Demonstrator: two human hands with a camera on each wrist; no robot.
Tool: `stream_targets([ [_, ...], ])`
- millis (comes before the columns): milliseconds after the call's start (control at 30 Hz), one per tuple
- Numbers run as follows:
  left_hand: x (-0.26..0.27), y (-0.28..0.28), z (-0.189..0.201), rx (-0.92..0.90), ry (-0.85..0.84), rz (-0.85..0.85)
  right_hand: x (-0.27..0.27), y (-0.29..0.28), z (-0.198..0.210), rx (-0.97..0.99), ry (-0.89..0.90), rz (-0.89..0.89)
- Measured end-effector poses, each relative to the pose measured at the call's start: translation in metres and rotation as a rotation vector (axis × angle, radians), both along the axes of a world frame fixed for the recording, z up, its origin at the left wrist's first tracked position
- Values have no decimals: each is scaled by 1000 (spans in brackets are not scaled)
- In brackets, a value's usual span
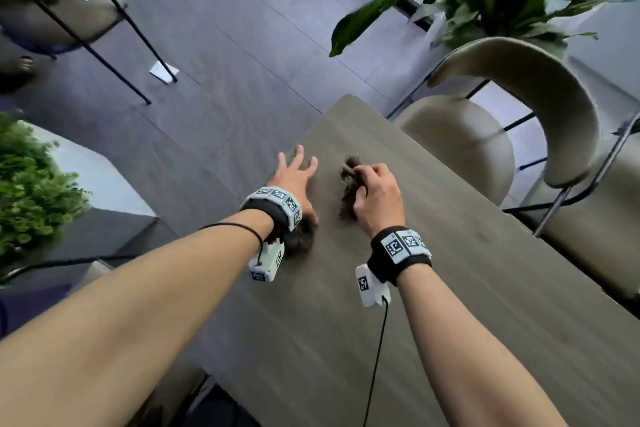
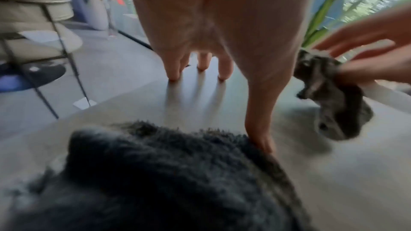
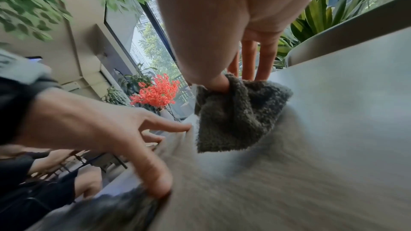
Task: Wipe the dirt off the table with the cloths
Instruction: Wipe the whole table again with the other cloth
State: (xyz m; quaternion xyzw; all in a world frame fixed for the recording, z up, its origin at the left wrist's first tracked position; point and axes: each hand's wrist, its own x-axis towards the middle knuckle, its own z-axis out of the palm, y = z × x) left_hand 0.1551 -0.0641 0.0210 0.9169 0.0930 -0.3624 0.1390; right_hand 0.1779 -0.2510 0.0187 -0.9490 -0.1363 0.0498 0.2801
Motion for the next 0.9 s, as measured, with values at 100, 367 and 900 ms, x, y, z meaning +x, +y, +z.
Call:
stream_targets([
  [100, -2, -1, -6, -2, -24, 2, 25, 18, -13, 20, -25, -47],
  [367, -4, -2, -12, -56, -55, 26, 122, 53, -19, 35, -129, -112],
  [900, -5, -1, -15, -44, -89, 41, 122, 26, -62, -263, -33, 248],
])
